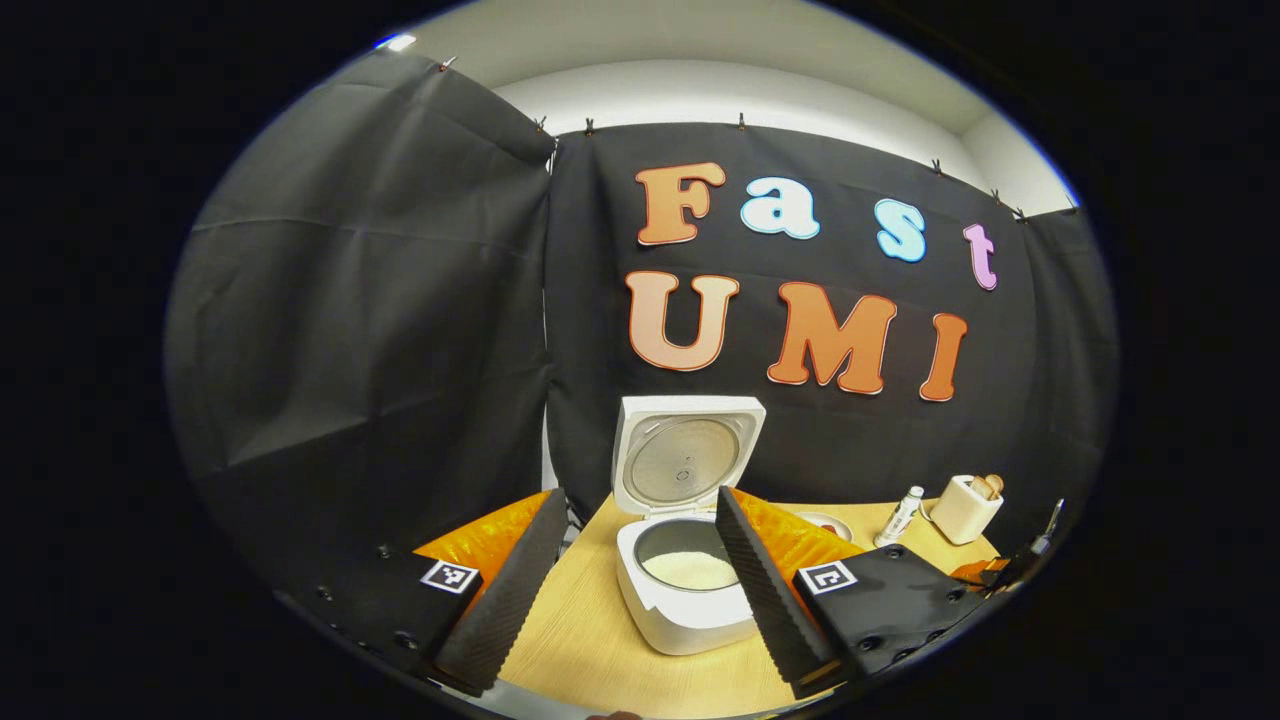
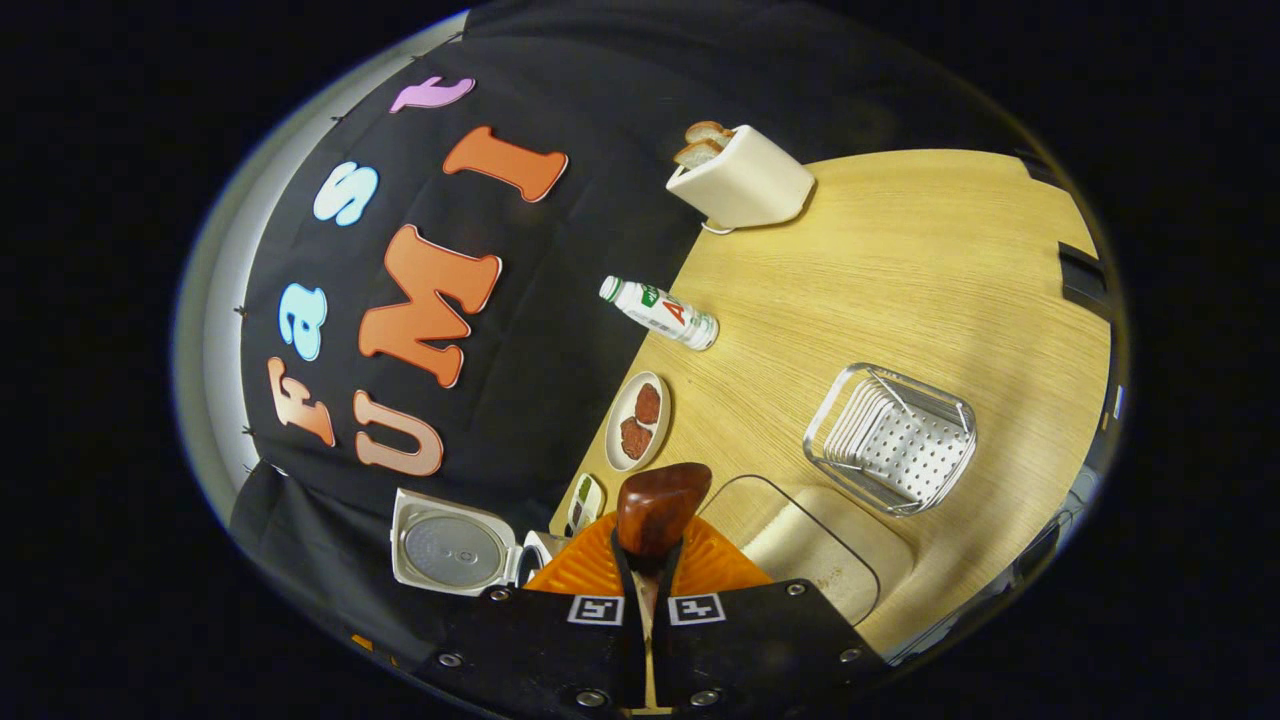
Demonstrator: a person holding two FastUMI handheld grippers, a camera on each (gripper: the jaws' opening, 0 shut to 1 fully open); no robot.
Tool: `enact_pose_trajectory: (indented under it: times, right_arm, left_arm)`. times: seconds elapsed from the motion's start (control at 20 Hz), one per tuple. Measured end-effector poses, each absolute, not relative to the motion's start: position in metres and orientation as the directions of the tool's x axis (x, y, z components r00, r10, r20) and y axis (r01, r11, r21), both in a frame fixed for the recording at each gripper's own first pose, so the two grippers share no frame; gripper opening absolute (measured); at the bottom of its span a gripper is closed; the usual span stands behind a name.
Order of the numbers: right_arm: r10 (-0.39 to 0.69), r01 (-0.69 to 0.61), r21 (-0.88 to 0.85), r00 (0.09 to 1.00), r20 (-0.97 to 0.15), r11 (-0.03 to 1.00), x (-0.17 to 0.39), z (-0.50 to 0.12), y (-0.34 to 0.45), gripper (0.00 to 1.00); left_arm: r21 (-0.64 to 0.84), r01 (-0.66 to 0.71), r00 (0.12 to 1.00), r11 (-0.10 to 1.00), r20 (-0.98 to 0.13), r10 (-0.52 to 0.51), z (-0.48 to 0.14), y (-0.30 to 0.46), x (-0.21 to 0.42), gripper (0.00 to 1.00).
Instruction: Close the left gripper, press the button to open the rice cooker; take a wooden spoon from the chopstick holder with the right hand, scoop a spoonful of rice and pour it into the rice cooker, then put the wooden spoon back into the chopstick holder.
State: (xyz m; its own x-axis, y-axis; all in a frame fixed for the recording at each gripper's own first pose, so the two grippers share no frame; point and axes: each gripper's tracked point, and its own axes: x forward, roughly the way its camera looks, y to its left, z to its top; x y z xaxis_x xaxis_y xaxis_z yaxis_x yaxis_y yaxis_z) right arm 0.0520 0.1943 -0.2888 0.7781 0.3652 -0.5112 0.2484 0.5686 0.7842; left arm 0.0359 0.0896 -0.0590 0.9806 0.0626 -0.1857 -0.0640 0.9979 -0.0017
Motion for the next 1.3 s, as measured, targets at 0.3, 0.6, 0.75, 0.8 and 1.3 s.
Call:
enact_pose_trajectory:
  times: [0.3, 0.6, 0.75, 0.8, 1.3]
  right_arm:
    - [0.410, 0.209, 0.822, 0.785, -0.464, 0.529, 0.074, -0.240, 0.221, 0.02]
    - [0.453, 0.155, 0.855, 0.793, -0.406, 0.495, 0.103, -0.197, 0.268, 0.02]
    - [0.498, 0.120, 0.868, 0.778, -0.384, 0.481, 0.122, -0.182, 0.303, 0.02]
    - [0.506, 0.109, 0.870, 0.775, -0.378, 0.482, 0.126, -0.179, 0.313, 0.02]
    - [0.571, 0.031, 0.873, 0.745, -0.345, 0.487, 0.162, -0.150, 0.410, 0.02]
  left_arm:
    - [0.008, -0.048, 0.984, 0.999, -0.171, 0.049, -0.055, 0.090, 0.044, 1.00]
    - [0.004, -0.037, 0.986, 0.999, -0.162, 0.037, -0.052, 0.090, 0.052, 1.00]
    - [0.014, -0.038, 0.986, 0.999, -0.165, 0.040, -0.054, 0.094, 0.057, 1.00]
    - [0.012, -0.040, 0.985, 0.999, -0.167, 0.041, -0.056, 0.096, 0.060, 1.00]
    - [0.022, -0.069, 0.982, 0.997, -0.175, 0.071, -0.059, 0.121, 0.074, 1.00]
